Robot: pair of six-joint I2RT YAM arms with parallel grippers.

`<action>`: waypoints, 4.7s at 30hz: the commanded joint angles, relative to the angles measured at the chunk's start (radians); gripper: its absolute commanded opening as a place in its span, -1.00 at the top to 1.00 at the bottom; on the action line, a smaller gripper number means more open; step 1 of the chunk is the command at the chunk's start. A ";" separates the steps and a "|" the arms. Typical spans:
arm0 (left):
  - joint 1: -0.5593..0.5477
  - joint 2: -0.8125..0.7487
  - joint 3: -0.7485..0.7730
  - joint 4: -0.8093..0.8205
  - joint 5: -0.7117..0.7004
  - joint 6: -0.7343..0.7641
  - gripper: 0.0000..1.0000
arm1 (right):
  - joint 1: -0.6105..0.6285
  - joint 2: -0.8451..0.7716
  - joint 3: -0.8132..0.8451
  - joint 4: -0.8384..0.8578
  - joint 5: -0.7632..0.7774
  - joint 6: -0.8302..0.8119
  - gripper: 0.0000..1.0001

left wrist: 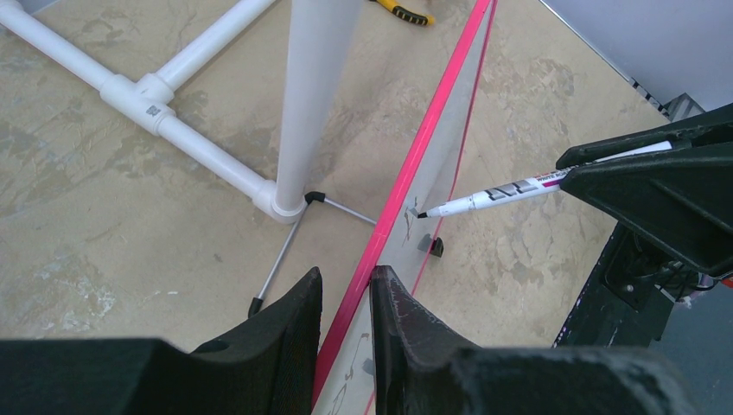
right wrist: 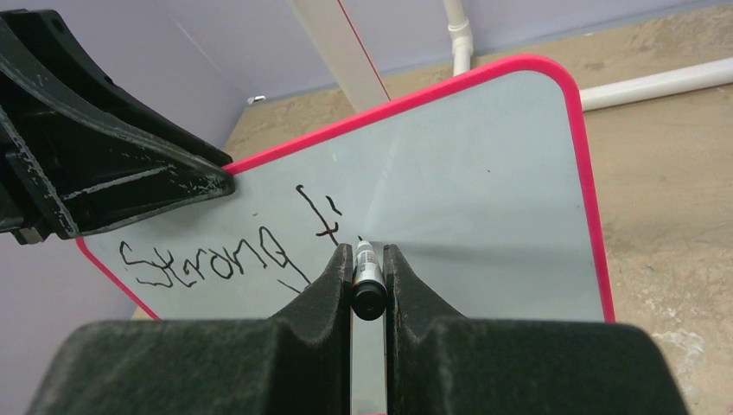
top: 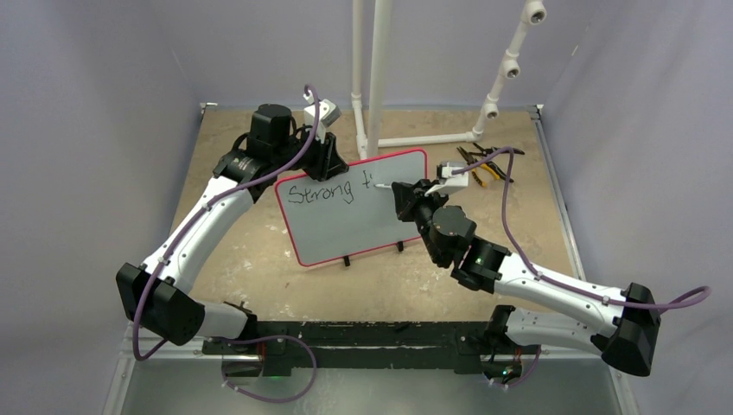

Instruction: Write a sentence on the whiteboard

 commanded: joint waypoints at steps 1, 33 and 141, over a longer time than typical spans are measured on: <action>-0.002 -0.017 -0.006 -0.039 -0.016 -0.006 1.00 | 0.002 -0.008 -0.006 -0.008 0.001 0.031 1.00; -0.002 -0.018 -0.022 -0.029 -0.015 -0.006 1.00 | 0.002 0.007 0.040 0.143 0.070 -0.066 1.00; -0.002 -0.003 -0.021 -0.041 -0.003 -0.001 1.00 | -0.038 -0.052 0.010 0.079 0.100 -0.029 1.00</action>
